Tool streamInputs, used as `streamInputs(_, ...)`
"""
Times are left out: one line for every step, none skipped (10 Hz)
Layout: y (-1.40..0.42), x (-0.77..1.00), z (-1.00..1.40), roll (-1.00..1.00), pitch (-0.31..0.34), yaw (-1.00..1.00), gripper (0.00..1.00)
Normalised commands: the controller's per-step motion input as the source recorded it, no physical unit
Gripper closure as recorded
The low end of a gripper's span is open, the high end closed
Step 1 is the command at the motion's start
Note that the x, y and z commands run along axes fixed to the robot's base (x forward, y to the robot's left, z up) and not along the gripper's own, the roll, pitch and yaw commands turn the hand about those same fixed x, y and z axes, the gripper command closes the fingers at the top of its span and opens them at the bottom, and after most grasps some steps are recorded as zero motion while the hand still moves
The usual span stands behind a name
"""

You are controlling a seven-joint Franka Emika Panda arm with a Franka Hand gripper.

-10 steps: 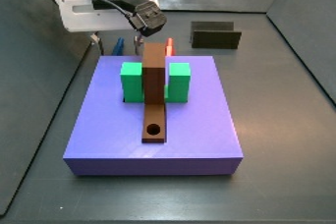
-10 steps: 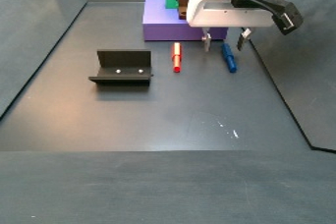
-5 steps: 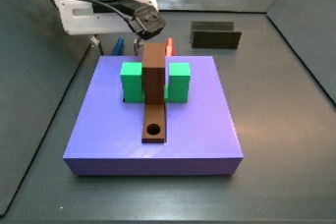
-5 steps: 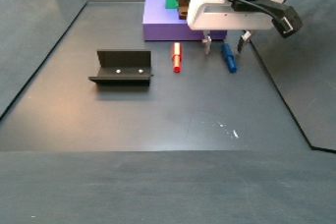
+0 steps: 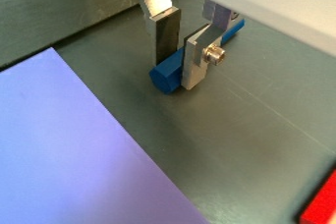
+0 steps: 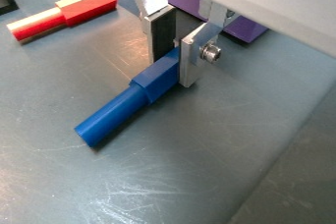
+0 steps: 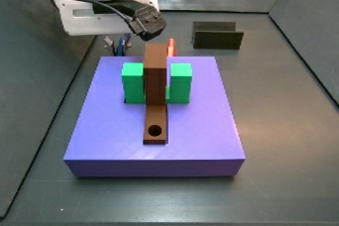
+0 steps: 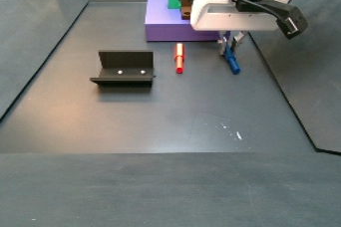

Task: Pick up the blue object. Move up. Place the blue object on the fixture. Regrasp the blue object. Move to above the board. Insert the blue object.
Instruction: Pick up the blue object.

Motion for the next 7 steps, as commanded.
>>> streamInputs(0.00,0.00,0.00,0.00,0.000,0.00,1.00)
streamInputs(0.00,0.00,0.00,0.00,0.000,0.00,1.00)
streamInputs(0.00,0.00,0.00,0.00,0.000,0.00,1.00)
streamInputs(0.00,0.00,0.00,0.00,0.000,0.00,1.00)
streamInputs(0.00,0.00,0.00,0.00,0.000,0.00,1.00)
streamInputs(0.00,0.00,0.00,0.00,0.000,0.00,1.00)
streamInputs(0.00,0.00,0.00,0.00,0.000,0.00,1.00)
